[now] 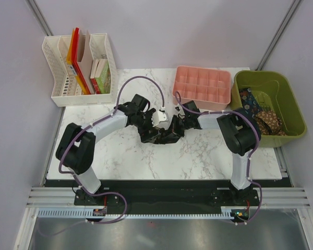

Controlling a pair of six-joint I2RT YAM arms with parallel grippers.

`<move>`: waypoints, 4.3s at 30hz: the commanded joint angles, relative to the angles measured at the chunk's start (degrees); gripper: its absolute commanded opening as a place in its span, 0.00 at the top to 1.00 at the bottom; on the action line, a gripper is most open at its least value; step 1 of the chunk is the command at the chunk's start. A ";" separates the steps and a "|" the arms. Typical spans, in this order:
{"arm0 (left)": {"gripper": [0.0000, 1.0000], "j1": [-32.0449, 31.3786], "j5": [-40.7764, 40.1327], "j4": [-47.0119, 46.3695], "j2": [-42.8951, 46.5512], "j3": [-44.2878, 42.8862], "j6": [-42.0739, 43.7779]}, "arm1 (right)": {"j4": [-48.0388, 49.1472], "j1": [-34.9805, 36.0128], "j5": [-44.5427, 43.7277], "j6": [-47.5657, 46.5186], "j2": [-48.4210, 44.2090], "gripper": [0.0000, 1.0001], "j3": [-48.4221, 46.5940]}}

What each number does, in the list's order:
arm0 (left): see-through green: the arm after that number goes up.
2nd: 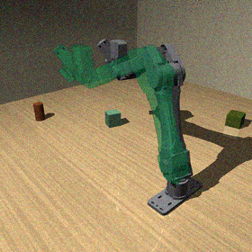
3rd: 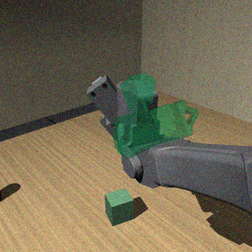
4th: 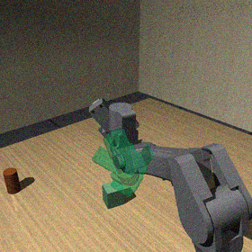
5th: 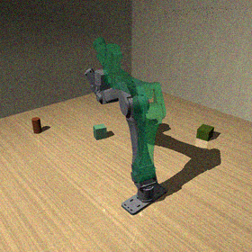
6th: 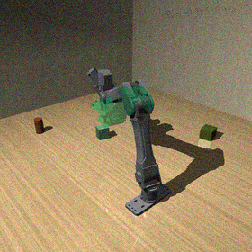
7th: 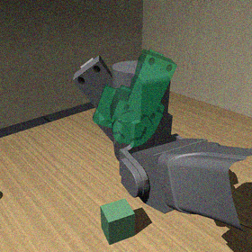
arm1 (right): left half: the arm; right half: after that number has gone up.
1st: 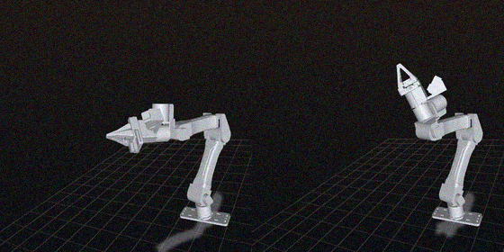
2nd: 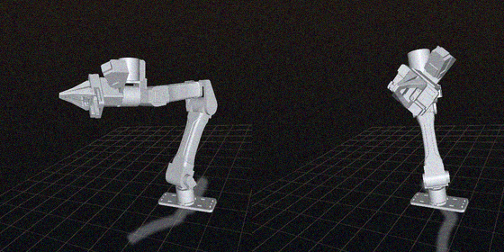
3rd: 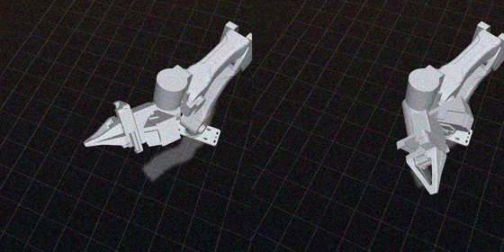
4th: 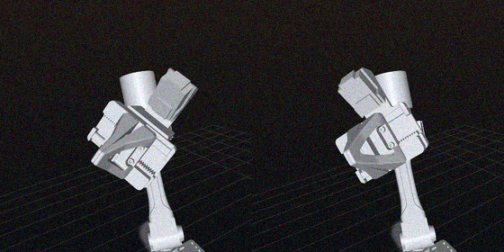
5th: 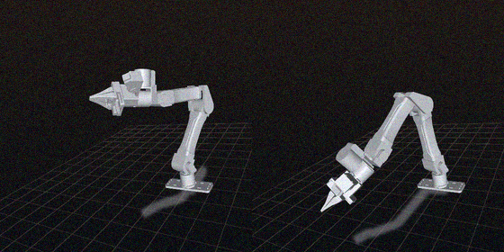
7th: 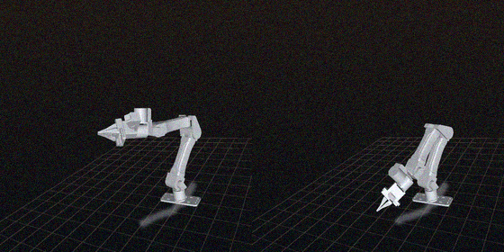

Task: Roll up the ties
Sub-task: Roll the tie at the center of the board.

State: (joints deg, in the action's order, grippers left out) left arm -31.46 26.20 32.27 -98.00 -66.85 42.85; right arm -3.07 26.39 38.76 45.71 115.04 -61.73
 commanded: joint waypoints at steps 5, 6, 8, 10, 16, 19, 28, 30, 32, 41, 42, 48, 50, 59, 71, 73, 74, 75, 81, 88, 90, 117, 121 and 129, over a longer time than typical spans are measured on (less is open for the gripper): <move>0.02 -0.79 2.46 -8.61 -1.49 2.51 2.23 | -5.81 -0.55 -7.39 -3.79 3.08 1.00 0.39; 0.02 -1.14 2.20 -9.15 -1.93 2.86 3.11 | -5.72 -0.55 -7.21 -3.79 2.99 1.00 0.39; 0.02 -1.32 2.37 -9.68 -3.07 2.34 3.12 | -5.63 -0.55 -7.04 -3.88 2.64 1.00 0.39; 0.02 -1.84 2.37 -9.68 -3.87 1.90 2.94 | -5.28 -0.55 -6.86 -3.97 2.29 1.00 0.47; 0.05 -3.61 -1.40 -10.30 -5.89 2.51 2.68 | -4.66 -0.55 -6.07 -3.61 2.47 1.00 0.39; 0.18 -3.69 -4.82 -10.74 -7.38 2.34 2.15 | -4.40 -0.55 -5.28 -3.18 2.03 1.00 -0.05; 0.37 -4.13 -10.99 -11.44 -9.58 2.60 -0.14 | -4.66 -0.38 -3.79 -1.86 -0.08 1.00 -0.76; 0.42 -4.13 -11.08 -11.53 -9.41 3.13 -0.31 | -4.66 -0.11 -2.91 -0.81 -1.30 1.00 -0.67; 0.49 -4.13 -10.99 -11.27 -9.14 3.57 -0.57 | -4.75 0.06 -2.73 -0.19 -3.15 1.00 -0.58; 0.50 -4.22 -11.25 -10.65 -9.49 3.66 -1.89 | -5.54 0.59 -0.97 2.80 -6.67 1.00 -0.14; 0.50 -4.22 -11.34 -10.48 -9.58 3.66 -1.89 | -5.63 0.59 -0.97 2.98 -6.85 1.00 0.12; 0.51 -4.13 -11.25 -9.95 -9.67 3.48 -1.54 | -7.03 0.77 -1.05 2.72 -7.20 1.00 2.06; 0.50 -4.13 -10.73 -9.68 -9.67 3.39 -1.37 | -8.78 0.68 -2.02 1.40 -5.63 1.00 2.06; 0.42 -3.78 -6.07 -5.65 -5.82 3.04 3.29 | -8.97 -0.46 -6.51 -4.14 3.16 1.00 -1.81; 0.25 -2.99 -2.46 -3.71 -0.97 0.49 3.82 | -9.41 -0.46 -7.83 -4.76 4.58 1.00 -1.28; 0.24 -2.90 -2.20 -3.71 -1.06 0.32 3.64 | -9.50 -0.46 -7.74 -4.76 4.58 1.00 -1.37; 0.23 -2.90 -2.11 -3.79 -1.06 0.14 3.47 | -9.58 -0.46 -7.48 -4.84 4.58 1.00 -1.54; 0.23 -2.82 -1.42 -3.97 -1.06 -0.29 3.03 | -9.50 -0.46 -7.47 -4.84 4.58 1.00 -1.55; 0.33 -3.08 1.49 -4.23 -1.84 -3.80 0.93 | -9.50 -0.55 -6.77 -4.58 4.84 1.00 -1.72; 0.37 -4.74 2.19 -4.23 -6.76 -8.82 -2.24 | -8.01 -0.03 -4.57 -3.09 4.75 1.00 -1.64; 0.37 -5.10 2.46 -4.23 -8.35 -9.79 -3.12 | -7.22 0.24 -4.14 -2.74 4.66 1.00 -1.55; 0.71 -7.30 -10.02 3.68 -20.22 -8.47 3.12 | -8.71 -2.48 4.30 -3.88 -2.63 0.66 -2.16; 0.72 -7.30 -9.76 4.03 -20.74 -8.82 3.29 | -9.23 -3.71 5.09 -5.02 -4.65 0.62 -2.07; 0.72 -6.86 -8.97 4.73 -21.18 -9.44 3.56 | -7.04 -4.51 7.02 -4.67 -6.50 0.52 -1.99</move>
State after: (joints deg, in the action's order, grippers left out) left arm -38.02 20.84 34.13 -113.10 -78.63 43.38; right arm -12.73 21.89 42.41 41.30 112.03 -63.66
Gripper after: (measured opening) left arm 0.501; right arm 0.455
